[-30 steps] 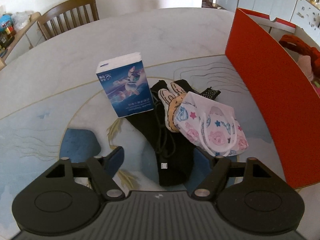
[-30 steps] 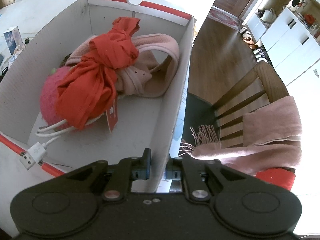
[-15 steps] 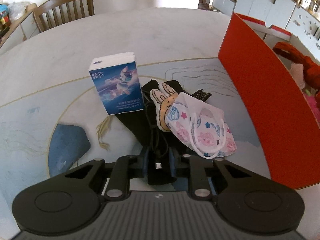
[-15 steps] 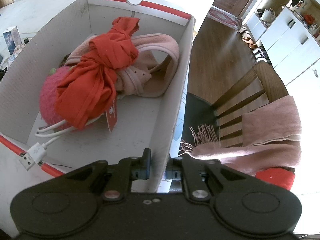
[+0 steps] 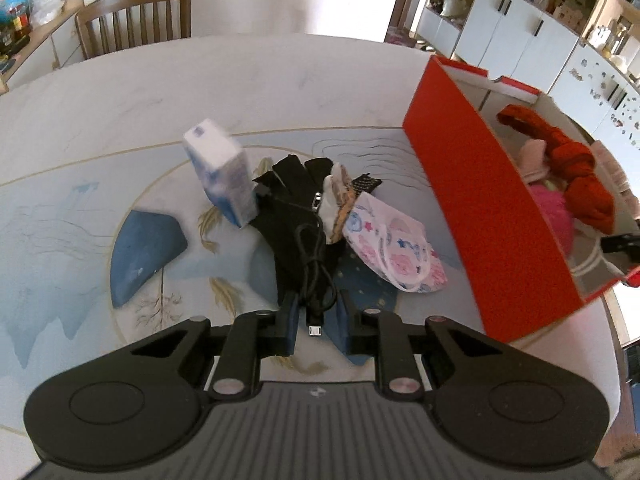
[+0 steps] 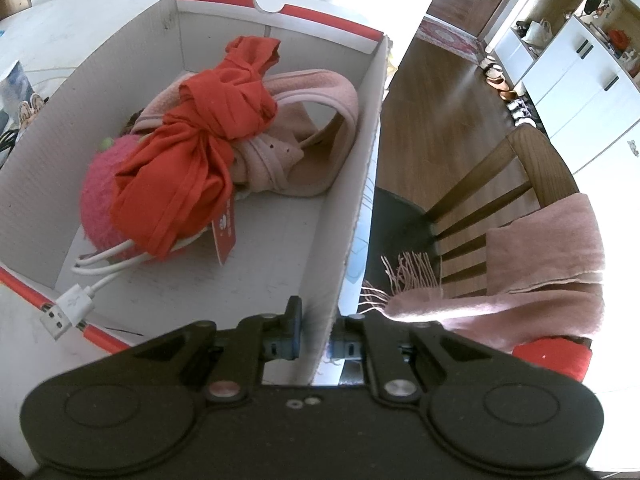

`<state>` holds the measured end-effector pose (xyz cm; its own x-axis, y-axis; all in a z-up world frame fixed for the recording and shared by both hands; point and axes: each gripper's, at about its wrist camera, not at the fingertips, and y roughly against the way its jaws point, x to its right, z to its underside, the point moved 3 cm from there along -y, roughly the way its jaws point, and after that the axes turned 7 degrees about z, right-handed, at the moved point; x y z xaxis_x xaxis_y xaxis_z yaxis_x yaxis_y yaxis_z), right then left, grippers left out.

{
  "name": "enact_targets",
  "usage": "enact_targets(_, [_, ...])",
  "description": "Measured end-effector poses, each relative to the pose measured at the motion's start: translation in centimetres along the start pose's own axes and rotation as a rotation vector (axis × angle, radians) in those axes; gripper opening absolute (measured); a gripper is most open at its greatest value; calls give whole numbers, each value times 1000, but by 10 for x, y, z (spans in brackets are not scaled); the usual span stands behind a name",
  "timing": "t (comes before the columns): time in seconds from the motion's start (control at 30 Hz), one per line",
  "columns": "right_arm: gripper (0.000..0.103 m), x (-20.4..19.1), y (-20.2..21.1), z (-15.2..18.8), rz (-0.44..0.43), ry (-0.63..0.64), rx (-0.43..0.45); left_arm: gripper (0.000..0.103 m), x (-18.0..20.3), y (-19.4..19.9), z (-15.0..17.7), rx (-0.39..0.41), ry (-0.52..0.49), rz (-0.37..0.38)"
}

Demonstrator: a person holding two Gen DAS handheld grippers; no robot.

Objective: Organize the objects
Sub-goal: 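Close the left gripper on the black cable, then carry the black cable with the left gripper into the box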

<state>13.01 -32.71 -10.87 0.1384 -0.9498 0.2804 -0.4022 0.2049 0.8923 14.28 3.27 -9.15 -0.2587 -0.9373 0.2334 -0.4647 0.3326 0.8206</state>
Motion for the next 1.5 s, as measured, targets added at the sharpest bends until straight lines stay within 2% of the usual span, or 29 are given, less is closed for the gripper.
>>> enact_targets(0.27, [9,-1,0,1,-4,4,4,18,22,29,5,25,-17,56])
enact_targets(0.3, [9,-1,-1,1,-4,4,3,18,24,32,3,34,-20,62])
enact_targets(0.37, [9,-1,-1,1,-4,5,4,10,30,40,-2,56,-26,73])
enact_targets(0.5, [9,-2,-1,1,-4,8,6,10,44,50,-14,88,-47,100])
enact_targets(0.67, [9,-2,-1,1,-7,7,8,10,65,53,-27,98,-114,119])
enact_targets(0.83, [9,0,1,1,-14,3,13,10,72,55,-34,102,-131,132])
enact_targets(1.1, [9,1,1,1,-16,9,18,10,98,72,-69,156,-230,151])
enact_targets(1.27, [9,1,0,1,-16,11,20,10,127,78,-97,192,-328,162])
enact_targets(1.5, [9,1,0,0,-16,13,22,10,169,57,-132,177,-423,185])
